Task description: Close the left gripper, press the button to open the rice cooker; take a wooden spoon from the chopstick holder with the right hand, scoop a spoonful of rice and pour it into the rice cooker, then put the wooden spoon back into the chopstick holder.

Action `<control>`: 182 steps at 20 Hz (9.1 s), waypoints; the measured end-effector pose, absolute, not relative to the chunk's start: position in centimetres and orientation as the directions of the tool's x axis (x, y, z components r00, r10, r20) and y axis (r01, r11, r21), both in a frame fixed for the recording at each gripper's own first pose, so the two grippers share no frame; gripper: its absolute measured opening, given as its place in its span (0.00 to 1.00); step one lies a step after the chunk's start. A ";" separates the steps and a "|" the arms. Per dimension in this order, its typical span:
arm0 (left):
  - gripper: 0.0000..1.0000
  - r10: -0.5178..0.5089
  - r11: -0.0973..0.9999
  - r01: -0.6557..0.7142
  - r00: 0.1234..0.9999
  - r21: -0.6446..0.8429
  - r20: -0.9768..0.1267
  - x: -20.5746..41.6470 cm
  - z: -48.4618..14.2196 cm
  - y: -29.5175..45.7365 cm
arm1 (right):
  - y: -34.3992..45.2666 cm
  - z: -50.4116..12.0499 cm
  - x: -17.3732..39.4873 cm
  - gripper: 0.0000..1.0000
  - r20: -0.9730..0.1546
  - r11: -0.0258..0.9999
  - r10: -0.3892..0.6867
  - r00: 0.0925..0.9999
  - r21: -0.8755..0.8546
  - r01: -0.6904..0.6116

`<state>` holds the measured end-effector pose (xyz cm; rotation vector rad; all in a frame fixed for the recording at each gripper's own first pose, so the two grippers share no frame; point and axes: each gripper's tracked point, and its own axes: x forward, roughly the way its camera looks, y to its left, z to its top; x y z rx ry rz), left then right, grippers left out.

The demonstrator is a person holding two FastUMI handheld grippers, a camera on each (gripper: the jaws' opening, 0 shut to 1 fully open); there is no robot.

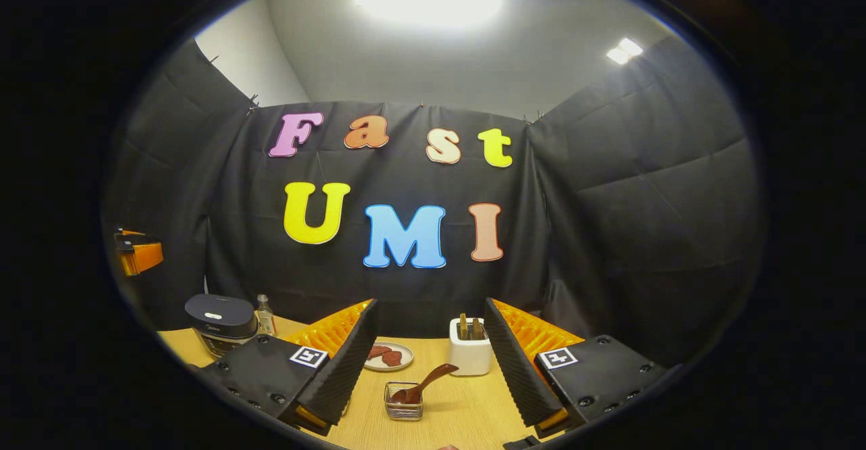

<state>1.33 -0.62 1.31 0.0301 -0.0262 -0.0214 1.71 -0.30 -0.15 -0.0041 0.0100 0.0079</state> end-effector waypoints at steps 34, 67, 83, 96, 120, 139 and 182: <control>0.07 0.134 0.991 -0.133 0.990 -0.026 0.047 1.2 2.9 1.4 | -2.1 -1.4 2.0 0.98 -0.015 0.998 0.052 0.999 -0.017 -0.053; 0.03 -0.025 0.995 -0.003 0.963 -0.104 -0.269 20.7 -13.8 6.3 | 0.0 -3.3 6.6 0.98 -0.072 0.996 -0.074 0.995 -0.064 0.069; 0.00 -0.081 0.991 0.029 0.904 -0.130 -0.419 20.7 -23.1 5.4 | 2.7 -4.1 7.2 0.97 -0.102 0.989 -0.087 0.991 -0.127 0.074; 0.02 -0.047 0.987 -0.032 0.881 -0.159 -0.470 19.8 -24.8 5.6 | 3.3 -4.3 7.3 0.98 -0.108 0.991 -0.056 0.993 -0.129 0.042; 0.01 0.128 0.989 -0.133 0.989 -0.062 -0.072 21.7 -3.2 9.9 | 1.8 -4.5 7.9 0.98 -0.099 0.999 -0.028 0.995 -0.043 0.024; 0.80 0.178 0.984 -0.177 0.982 -0.008 0.061 10.1 4.0 9.7 | -0.5 -14.7 14.6 0.97 -0.380 0.986 0.021 0.925 0.162 0.045; 0.78 0.275 0.961 -0.275 0.961 0.008 -0.020 5.5 1.1 13.3 | 3.0 -20.8 15.9 0.12 -0.559 0.965 0.099 0.823 0.257 0.058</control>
